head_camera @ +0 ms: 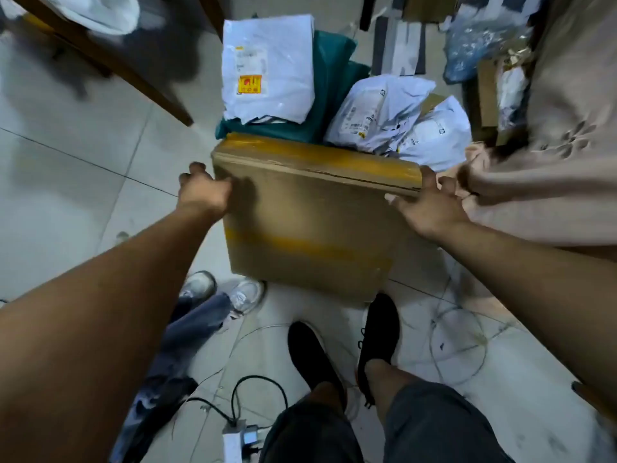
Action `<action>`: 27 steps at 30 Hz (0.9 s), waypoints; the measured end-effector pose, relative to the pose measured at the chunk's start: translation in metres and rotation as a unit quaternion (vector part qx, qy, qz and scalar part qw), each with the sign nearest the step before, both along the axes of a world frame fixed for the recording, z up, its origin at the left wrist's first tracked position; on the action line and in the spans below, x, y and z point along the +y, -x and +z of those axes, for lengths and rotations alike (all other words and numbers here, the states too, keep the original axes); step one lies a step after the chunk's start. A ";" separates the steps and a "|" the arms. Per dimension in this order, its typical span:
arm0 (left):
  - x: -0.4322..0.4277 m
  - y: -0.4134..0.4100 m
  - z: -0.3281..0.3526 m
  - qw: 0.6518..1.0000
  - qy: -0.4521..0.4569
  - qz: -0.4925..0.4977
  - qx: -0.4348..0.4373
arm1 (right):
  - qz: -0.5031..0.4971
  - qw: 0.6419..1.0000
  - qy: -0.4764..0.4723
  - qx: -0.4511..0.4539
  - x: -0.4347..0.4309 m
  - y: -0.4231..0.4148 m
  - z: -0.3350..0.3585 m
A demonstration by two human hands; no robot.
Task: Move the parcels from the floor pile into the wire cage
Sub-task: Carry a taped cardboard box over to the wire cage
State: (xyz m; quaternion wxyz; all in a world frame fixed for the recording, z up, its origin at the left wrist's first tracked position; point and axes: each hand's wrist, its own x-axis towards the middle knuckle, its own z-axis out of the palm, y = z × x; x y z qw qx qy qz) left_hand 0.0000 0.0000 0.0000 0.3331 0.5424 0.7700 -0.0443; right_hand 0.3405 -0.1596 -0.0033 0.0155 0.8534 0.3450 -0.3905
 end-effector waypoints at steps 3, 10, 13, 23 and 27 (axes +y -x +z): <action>0.017 -0.002 -0.025 0.998 0.016 0.066 -0.006 | -0.049 0.999 0.015 0.017 0.005 -0.009 -0.025; 0.030 -0.012 -0.066 0.965 0.090 0.177 -0.170 | -0.134 0.990 -0.042 0.020 0.012 -0.020 -0.052; 0.031 -0.015 -0.066 0.962 0.081 0.190 -0.178 | -0.181 0.981 -0.047 0.048 0.015 -0.014 -0.050; -0.016 0.015 -0.011 0.938 0.067 0.271 -0.203 | -0.301 0.953 -0.048 -0.008 -0.032 0.013 -0.012; -0.030 0.028 0.037 0.911 0.099 0.325 -0.233 | -0.321 0.945 -0.057 -0.022 -0.048 0.014 0.024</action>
